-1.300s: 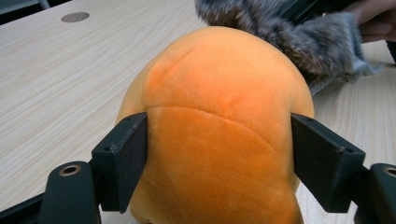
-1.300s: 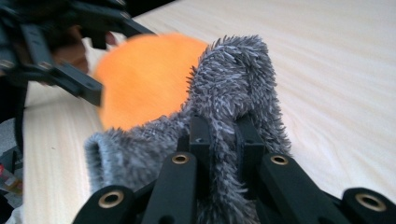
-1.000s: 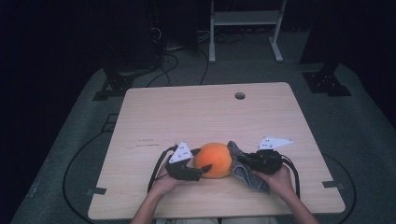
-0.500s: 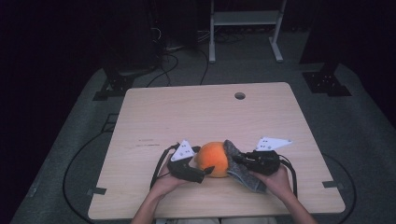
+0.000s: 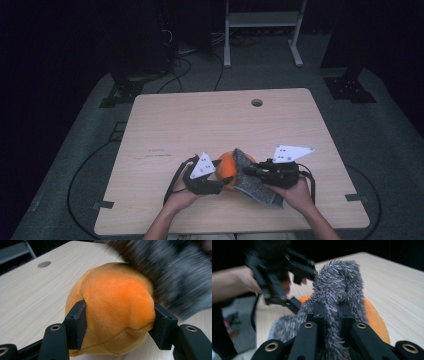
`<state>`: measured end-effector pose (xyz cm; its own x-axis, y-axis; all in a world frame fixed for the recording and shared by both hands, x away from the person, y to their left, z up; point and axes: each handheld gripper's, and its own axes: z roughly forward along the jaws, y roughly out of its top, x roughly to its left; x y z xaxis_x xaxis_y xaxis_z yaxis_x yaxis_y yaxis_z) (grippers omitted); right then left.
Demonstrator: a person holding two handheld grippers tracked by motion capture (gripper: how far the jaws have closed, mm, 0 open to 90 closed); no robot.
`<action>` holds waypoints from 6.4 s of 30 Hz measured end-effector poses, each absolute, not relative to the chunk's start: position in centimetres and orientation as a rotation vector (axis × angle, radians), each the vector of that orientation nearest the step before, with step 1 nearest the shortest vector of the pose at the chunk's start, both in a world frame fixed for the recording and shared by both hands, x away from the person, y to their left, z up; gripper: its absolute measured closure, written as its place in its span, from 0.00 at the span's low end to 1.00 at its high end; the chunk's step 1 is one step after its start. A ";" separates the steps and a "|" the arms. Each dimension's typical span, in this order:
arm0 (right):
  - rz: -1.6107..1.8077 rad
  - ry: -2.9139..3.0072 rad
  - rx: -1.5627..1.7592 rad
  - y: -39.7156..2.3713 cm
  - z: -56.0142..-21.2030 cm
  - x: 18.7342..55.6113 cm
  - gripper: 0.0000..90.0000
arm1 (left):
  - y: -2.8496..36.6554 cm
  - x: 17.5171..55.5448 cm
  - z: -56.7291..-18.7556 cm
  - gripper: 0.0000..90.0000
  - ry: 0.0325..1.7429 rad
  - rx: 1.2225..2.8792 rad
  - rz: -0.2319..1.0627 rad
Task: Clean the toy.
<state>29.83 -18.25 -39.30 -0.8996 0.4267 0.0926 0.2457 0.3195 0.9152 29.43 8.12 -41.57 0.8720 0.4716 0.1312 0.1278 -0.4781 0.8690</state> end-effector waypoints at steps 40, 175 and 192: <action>1.559 2.461 0.737 -19.5 -41.1 30.7 0.89 | 8.9 30.8 -42.4 0.31 0.574 1.909 0.225; 1.533 2.412 0.912 -19.1 -43.6 32.4 0.89 | 10.7 31.6 -44.3 0.22 0.580 2.047 0.336; 1.491 2.408 0.803 -18.6 -42.1 31.5 0.89 | 10.0 31.0 -43.3 0.34 0.623 2.005 0.340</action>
<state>31.52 -18.59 -42.08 -0.8333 0.5411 0.1133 0.3427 0.3446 0.8740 31.00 10.01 -43.33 0.8297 0.5580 -0.0185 0.2863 -0.3967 0.8722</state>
